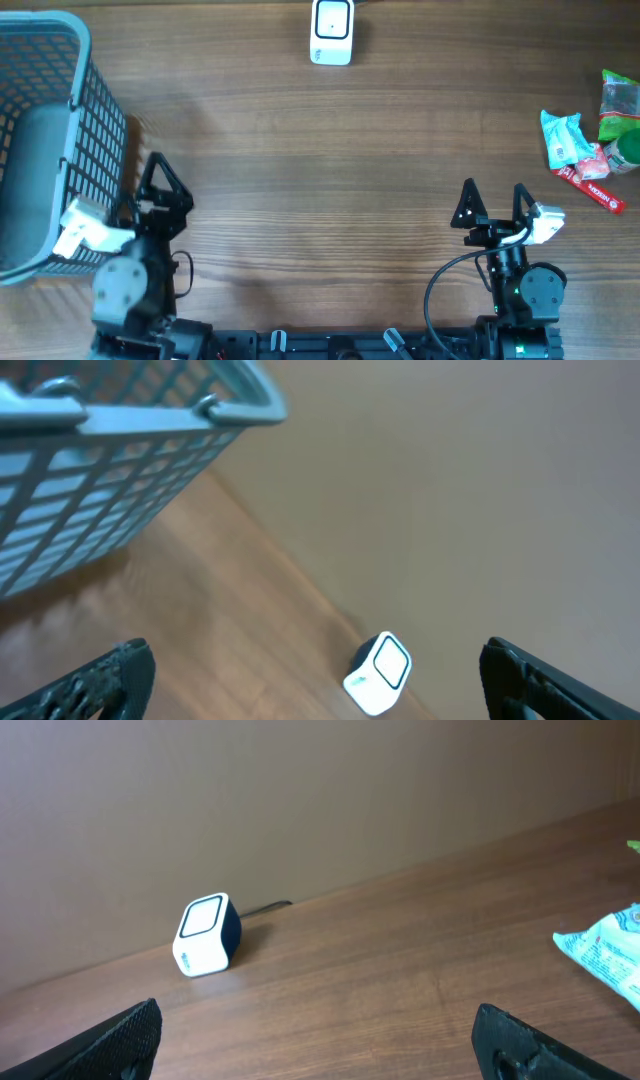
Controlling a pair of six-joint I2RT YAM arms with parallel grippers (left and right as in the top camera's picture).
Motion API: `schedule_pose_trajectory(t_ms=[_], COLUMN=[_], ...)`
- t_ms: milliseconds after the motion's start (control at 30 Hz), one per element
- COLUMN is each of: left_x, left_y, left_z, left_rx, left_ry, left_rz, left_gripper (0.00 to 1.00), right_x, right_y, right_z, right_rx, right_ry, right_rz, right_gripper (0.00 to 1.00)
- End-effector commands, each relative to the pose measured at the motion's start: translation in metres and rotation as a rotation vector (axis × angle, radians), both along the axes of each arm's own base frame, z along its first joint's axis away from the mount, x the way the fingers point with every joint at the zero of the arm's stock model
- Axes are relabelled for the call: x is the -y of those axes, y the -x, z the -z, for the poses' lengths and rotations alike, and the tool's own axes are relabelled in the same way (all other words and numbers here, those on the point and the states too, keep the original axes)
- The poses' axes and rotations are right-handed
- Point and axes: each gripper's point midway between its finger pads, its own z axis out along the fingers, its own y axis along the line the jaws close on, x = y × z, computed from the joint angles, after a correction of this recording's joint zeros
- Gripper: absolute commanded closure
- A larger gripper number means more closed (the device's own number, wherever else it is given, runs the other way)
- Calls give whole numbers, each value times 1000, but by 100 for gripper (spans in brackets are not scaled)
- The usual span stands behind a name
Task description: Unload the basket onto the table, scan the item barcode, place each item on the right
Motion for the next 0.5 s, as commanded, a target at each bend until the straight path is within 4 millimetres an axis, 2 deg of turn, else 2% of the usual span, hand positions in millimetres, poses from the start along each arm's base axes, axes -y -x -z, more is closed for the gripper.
schedule_pose_trajectory(t_ms=[0, 167, 267, 467], left_x=[13, 16, 8, 4], left_y=[1, -2, -3, -5], left_z=[24, 56, 74, 88], left_rx=[7, -15, -11, 35], left_ry=[-231, -355, -355, -373], left_rz=[129, 166, 134, 113], left_gripper=[0, 0, 0, 0], right_x=[1, 1, 1, 1], right_y=[1, 1, 1, 1], right_z=[-2, -2, -2, -2], right_rx=[11, 11, 11, 11], right_ry=[-6, -6, -7, -7], right_rz=[8, 8, 8, 8], right_gripper=[0, 0, 0, 0])
